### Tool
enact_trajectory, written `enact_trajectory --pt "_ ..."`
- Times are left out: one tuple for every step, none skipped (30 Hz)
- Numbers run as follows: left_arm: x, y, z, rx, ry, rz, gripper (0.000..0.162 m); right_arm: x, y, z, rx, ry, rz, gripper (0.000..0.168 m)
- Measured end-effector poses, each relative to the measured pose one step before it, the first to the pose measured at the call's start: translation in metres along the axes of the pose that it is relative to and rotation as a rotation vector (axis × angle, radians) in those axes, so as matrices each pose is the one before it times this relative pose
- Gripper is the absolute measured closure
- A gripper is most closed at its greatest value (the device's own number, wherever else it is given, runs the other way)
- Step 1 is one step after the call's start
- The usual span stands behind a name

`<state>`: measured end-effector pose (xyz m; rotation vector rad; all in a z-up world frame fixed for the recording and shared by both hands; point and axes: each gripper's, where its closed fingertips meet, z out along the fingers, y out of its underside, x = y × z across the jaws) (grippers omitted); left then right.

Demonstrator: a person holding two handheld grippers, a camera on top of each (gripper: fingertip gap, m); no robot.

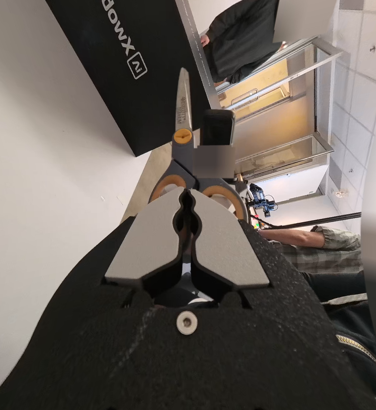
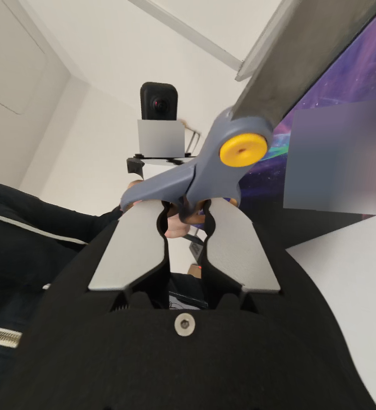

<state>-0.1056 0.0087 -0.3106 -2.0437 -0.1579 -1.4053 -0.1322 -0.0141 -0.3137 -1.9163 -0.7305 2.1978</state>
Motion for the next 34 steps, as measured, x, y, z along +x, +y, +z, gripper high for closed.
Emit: enact_trajectory --pt "0.00054 -0.00106 -0.00087 0.0106 0.0017 -0.003 0.162 -0.00166 -0.00112 0.00081 -0.0033 -0.0224 0.0083 0.14" --pt "0.00086 -0.00189 -0.00009 0.0062 0.0126 -0.0096 0.162 -0.00272 -0.0019 0.00077 0.0071 -0.027 0.0085 0.139" --pt "0.00189 -0.00148 -0.00066 0.0091 0.0197 -0.0141 0.162 -0.00345 -0.00248 0.00083 0.0127 -0.0301 0.0081 0.139" --pt "0.00242 -0.00206 -0.00071 0.0125 0.0216 -0.0159 0.162 -0.0031 -0.00226 0.00115 0.0174 -0.0265 0.0073 0.138" --pt "0.00179 -0.00178 -0.0004 0.0113 0.0096 0.0001 0.162 -0.00204 -0.00206 0.00109 0.0161 -0.0238 0.0162 0.137" --pt "0.00028 -0.00116 -0.0001 0.0064 -0.0055 0.0142 0.162 -0.00121 -0.00124 0.00099 0.0117 -0.0209 0.0199 0.137" --pt "0.00045 -0.00089 -0.00034 0.0006 -0.0005 0.0085 0.162 -0.00104 -0.00078 0.00092 0.0106 -0.0174 0.0066 0.136" --pt "0.00063 -0.00065 -0.00029 -0.0018 0.0054 -0.0006 0.162 -0.00006 -0.00055 0.00077 0.0105 -0.0085 0.0026 0.137" --pt "0.0006 -0.00067 -0.0002 -0.0012 0.0095 -0.0032 0.162 -0.00085 -0.00055 0.00059 0.0102 -0.0109 0.006 0.137" --pt "0.00128 -0.00031 -0.00023 -0.0003 0.0131 0.0032 0.162 -0.00207 -0.00061 0.00037 0.0084 -0.0173 0.008 0.137" --pt "0.00061 -0.0002 -0.00025 -0.0006 0.0033 0.0016 0.162 -0.00102 -0.00041 0.00013 0.0043 -0.009 0.0088 0.138" --pt "-0.00013 -0.00019 -0.00043 0.0015 -0.0047 0.0066 0.162 0.0005 -0.00013 0.00028 0.0008 0.0047 0.009 0.138" --pt "-0.00034 0.00025 -0.00045 0.0006 -0.0071 0.009 0.162 0.00001 0.00027 0.00018 -0.0053 0.0033 0.0029 0.139" --pt "-0.00092 -0.00049 -0.00057 0.0026 -0.006 0.0009 0.162 0.00047 -0.00021 0.00006 -0.0038 0.0059 -0.0002 0.14" --pt "-0.00098 -0.00079 -0.00064 0.0036 -0.0042 -0.0029 0.162 0.00114 -0.00082 -0.00036 0.0002 0.0108 -0.0035 0.141" --pt "-0.00022 -0.00084 -0.00091 0.0019 0.0054 -0.0059 0.162 0.00151 -0.00129 -0.00095 0.0033 0.0148 -0.0043 0.141" --pt "0.0007 -0.00108 -0.00112 -0.0022 0.0138 -0.0117 0.162 0.00135 -0.00222 -0.00184 0.0106 0.0113 -0.0032 0.142" --pt "0.00033 -0.00107 -0.00219 -0.002 0.0107 -0.0149 0.162 0.00096 -0.0028 -0.0027 0.012 0.0062 0.0005 0.142" --pt "0.00008 -0.00079 -0.00178 -0.0024 0.0044 -0.0089 0.162 0.0 -0.00312 -0.00309 0.0157 -0.0014 0.0031 0.142" --pt "-0.00047 0.00162 -0.00155 -0.0164 -0.0018 -0.0035 0.162 -0.00104 -0.00324 -0.00323 0.0184 -0.0104 0.0074 0.142" --pt "0.00016 0.00448 -0.00045 -0.0373 0.0 0.0058 0.162 -0.00133 -0.00291 -0.00321 0.0151 -0.0137 0.012 0.143" --pt "-0.00034 0.00507 -0.00014 -0.0358 -0.011 0.0231 0.162 -0.00064 -0.00264 -0.00305 0.0148 -0.0059 0.0057 0.143" --pt "0.00049 0.00518 0.00036 -0.031 -0.0161 0.042 0.162 -0.00077 -0.0021 -0.00257 0.0115 -0.0055 0.0059 0.143" --pt "-0.00063 0.00657 0.00078 -0.0422 -0.0297 0.0516 0.162 -0.0014 -0.00114 -0.00174 0.0048 -0.0114 0.0109 0.143" --pt "-0.0039 0.00489 0.00032 -0.0309 -0.0576 0.0615 0.162 -0.00273 -0.00052 -0.0011 0.0025 -0.0206 0.0106 0.143" --pt "-0.00281 0.00354 0.00007 -0.0192 -0.051 0.0702 0.162 -0.0033 -0.00031 -0.00033 0.0039 -0.0244 0.0104 0.143" --pt "-0.0015 0.00335 0.00037 -0.0202 -0.0341 0.047 0.16 -0.00247 0.00134 0.00031 -0.0085 -0.0153 0.0051 0.143" --pt "0.00126 0.00254 0.00087 -0.0165 -0.0011 0.0185 0.158 -0.00248 0.00277 0.00082 -0.0172 -0.0097 -0.0084 0.143" --pt "0.00116 0.00124 0.00095 -0.0076 0.014 -0.014 0.157 -0.00352 0.00285 0.00111 -0.017 -0.0159 -0.0117 0.143" --pt "0.0004 -0.00229 -0.00045 0.0178 0.0199 -0.0363 0.157 -0.00333 0.00208 0.00123 -0.0152 -0.0157 -0.004 0.142" --pt "0.0017 -0.00544 -0.00208 0.0426 0.0396 -0.052 0.156 -0.00301 0.00091 0.00106 -0.0071 -0.0125 -0.0056 0.142" --pt "0.00335 -0.00697 -0.00304 0.0465 0.0606 -0.0699 0.155 -0.00319 0.00081 0.001 -0.0073 -0.0143 -0.0076 0.143" --pt "0.00452 -0.00599 -0.00298 0.0367 0.0682 -0.0689 0.156 -0.00139 0.00121 0.00072 -0.0136 0.0001 -0.0084 0.142" --pt "0.00267 -0.0038 -0.00161 0.0219 0.0498 -0.0612 0.155 -0.00063 0.00109 0.00074 -0.0137 0.0062 -0.0122 0.142"
